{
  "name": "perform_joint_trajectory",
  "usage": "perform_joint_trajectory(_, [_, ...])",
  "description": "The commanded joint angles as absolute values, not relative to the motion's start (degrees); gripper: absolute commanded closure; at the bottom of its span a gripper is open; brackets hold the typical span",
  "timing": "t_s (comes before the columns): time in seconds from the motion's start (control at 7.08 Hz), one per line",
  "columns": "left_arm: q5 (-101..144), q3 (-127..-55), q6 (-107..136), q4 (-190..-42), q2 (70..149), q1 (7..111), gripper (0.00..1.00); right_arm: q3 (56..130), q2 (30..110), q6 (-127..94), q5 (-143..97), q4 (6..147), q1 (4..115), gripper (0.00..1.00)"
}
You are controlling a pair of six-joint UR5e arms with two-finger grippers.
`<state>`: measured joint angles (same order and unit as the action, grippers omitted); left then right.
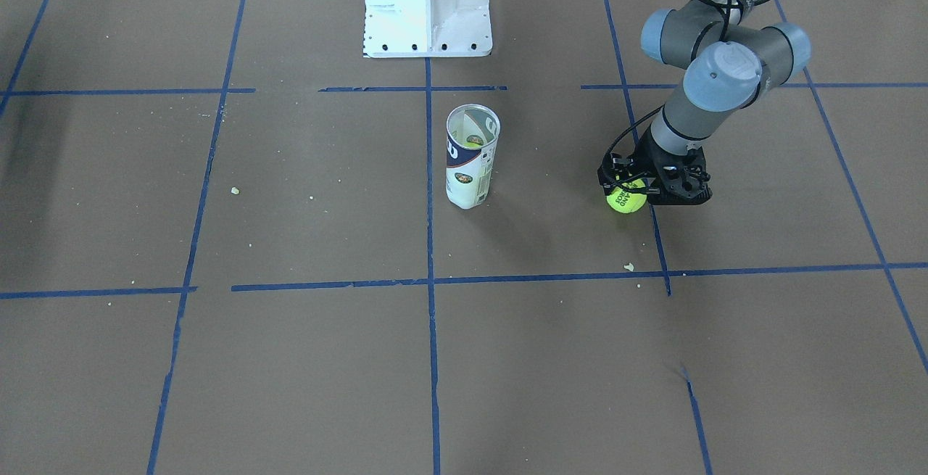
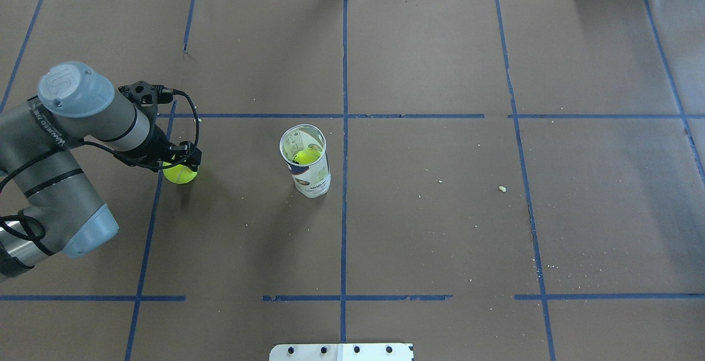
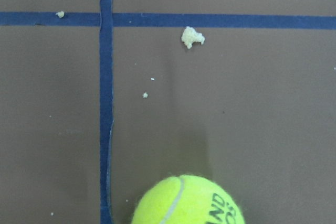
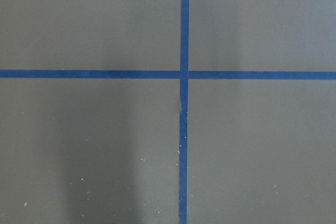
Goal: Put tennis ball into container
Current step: 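Close the left gripper around the tennis ball, then lift the ball with the left gripper and carry it over the clear cup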
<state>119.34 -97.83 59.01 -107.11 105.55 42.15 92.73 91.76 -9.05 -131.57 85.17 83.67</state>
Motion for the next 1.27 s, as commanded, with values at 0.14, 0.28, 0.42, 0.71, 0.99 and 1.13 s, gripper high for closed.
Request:
perform_joint_trajectory(0.14, [119.44,-116.45,58.19,-103.39,95.41,43.67,1.00,92.72,91.76,-9.05,-131.57,85.17,83.67,0.00])
perform_joint_trajectory(0.28, [120.57,-121.94,55.66,-95.70,95.71,47.86,1.00,92.72,91.76,-9.05,-131.57,85.17,83.67,0.00])
perform_joint_trajectory(0.42, [122.76,-127.13,51.72,-83.62,99.89,51.90,1.00,92.72,91.76,-9.05,-131.57,85.17,83.67,0.00])
perform_joint_trajectory(0.71, [123.05,-129.11,51.15,-56.55,119.96,53.97,1.00,92.72,91.76,-9.05,-131.57,85.17,83.67,0.00])
perform_joint_trajectory(0.99, [129.17,-124.84,54.30,-56.50,127.67,52.74,1.00,92.72,91.76,-9.05,-131.57,85.17,83.67,0.00])
perform_joint_trajectory(1.13, [129.20,-122.02,57.19,-58.95,129.36,50.99,1.00,92.72,91.76,-9.05,-131.57,85.17,83.67,0.00])
